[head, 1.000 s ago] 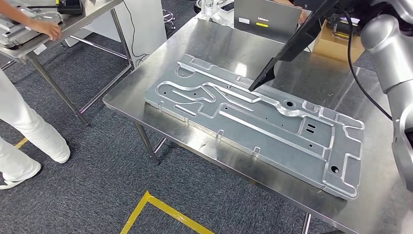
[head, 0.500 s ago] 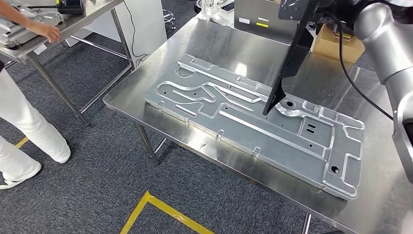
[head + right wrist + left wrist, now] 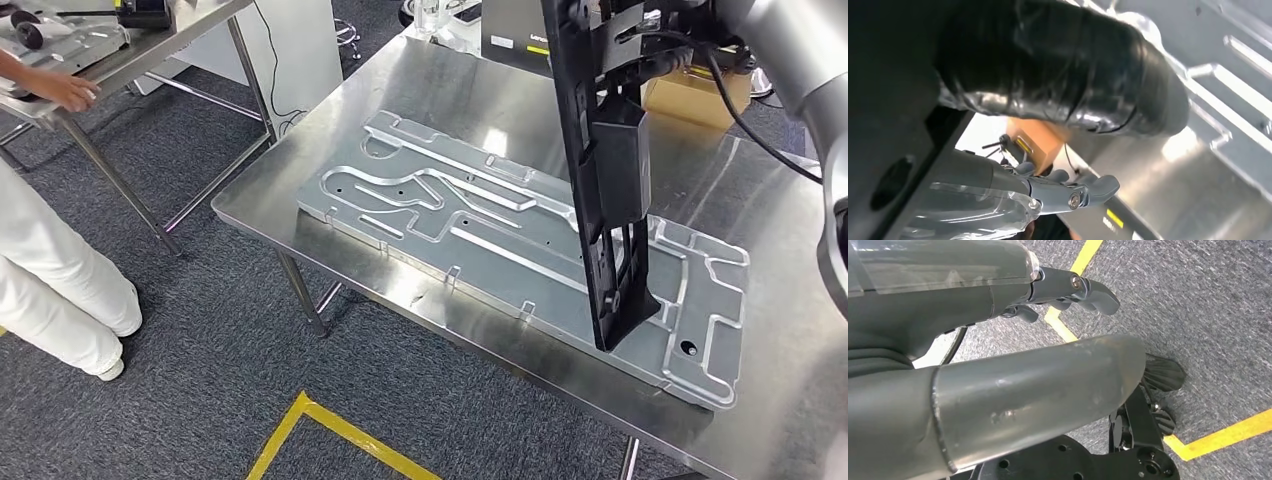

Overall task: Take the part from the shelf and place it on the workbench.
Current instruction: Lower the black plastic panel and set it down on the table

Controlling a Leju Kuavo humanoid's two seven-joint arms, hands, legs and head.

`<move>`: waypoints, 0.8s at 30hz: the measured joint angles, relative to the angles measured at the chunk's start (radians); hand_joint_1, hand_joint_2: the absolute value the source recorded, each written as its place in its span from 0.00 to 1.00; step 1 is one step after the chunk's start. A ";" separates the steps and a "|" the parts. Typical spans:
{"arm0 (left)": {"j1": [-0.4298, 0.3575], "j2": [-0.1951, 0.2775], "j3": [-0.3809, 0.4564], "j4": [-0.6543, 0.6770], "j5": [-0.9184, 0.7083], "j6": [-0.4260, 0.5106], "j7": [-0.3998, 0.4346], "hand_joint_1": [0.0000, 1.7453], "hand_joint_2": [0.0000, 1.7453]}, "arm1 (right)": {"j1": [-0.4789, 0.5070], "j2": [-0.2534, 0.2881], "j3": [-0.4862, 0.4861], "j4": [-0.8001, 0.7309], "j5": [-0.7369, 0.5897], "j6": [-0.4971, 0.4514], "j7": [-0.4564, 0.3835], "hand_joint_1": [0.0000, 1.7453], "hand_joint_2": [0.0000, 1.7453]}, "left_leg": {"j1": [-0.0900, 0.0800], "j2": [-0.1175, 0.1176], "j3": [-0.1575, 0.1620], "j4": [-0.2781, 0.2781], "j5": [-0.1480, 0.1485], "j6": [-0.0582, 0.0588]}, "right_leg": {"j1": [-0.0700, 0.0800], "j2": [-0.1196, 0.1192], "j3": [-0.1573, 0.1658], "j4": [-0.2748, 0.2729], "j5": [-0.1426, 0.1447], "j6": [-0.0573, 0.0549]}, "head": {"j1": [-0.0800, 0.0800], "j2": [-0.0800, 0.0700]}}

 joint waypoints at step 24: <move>-0.003 0.006 -0.002 0.000 -0.001 -0.014 0.017 0.00 0.00 | -0.025 -0.016 0.291 0.007 0.194 -0.012 -0.123 0.00 0.00 | 0.000 0.000 0.001 0.000 0.000 0.000 | 0.000 0.001 0.000 0.000 0.000 0.000 | 0.000 0.000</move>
